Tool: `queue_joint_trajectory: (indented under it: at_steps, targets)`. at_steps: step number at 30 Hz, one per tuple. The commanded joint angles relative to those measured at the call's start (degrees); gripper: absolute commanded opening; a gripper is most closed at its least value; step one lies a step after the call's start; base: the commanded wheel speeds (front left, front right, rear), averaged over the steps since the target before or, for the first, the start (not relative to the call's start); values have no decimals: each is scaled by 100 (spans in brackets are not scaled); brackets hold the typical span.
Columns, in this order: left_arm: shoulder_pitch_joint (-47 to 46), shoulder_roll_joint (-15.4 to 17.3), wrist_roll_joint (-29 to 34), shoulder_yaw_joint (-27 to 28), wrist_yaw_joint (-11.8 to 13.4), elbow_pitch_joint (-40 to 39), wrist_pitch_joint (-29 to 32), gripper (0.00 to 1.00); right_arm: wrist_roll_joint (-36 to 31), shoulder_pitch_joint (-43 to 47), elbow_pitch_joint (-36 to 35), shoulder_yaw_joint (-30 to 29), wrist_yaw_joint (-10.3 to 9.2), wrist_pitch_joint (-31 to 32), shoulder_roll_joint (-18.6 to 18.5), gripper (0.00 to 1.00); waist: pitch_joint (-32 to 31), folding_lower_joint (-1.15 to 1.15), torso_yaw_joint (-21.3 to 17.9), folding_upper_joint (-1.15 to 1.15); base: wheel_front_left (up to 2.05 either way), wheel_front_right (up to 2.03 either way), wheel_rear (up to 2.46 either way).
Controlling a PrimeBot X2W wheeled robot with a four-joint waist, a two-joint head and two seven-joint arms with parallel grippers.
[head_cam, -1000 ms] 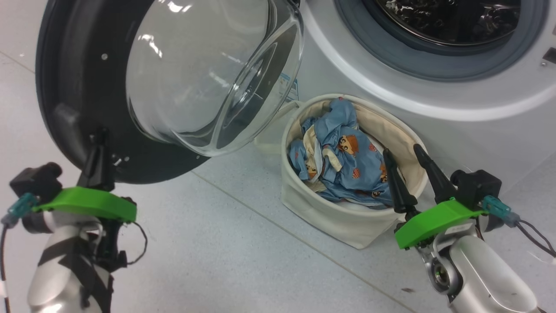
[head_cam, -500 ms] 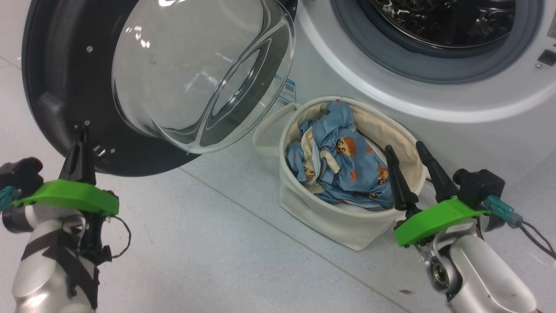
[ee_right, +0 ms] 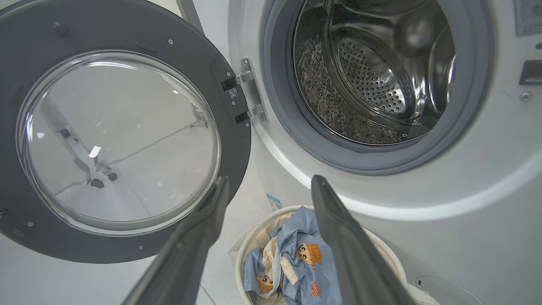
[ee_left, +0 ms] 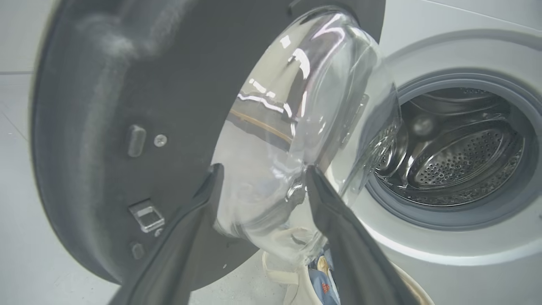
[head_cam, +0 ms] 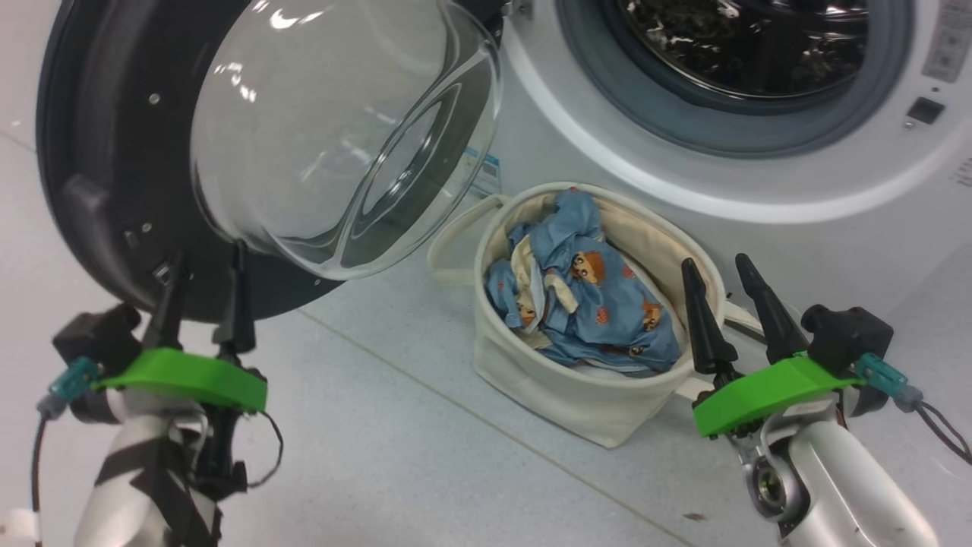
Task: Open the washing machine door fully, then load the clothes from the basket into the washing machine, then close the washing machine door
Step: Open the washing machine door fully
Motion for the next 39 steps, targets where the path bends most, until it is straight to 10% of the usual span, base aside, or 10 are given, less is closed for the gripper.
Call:
queue_joint_trajectory:
  at_steps: [1, 39]
  targets:
    - [-59, 205, -46, 92, -33, -253, -69, 100, -56, 55, -212, 65, 32, -71, 57, 100, -45, 0, -82, 0, 0, 0, 0]
    - [1735, 410, -655, 362, -34, -1924, -69, 100, -178, 342, -468, -322, 32, -71, 10, 100, -376, 0, -2803, 0, 0, 0, 0]
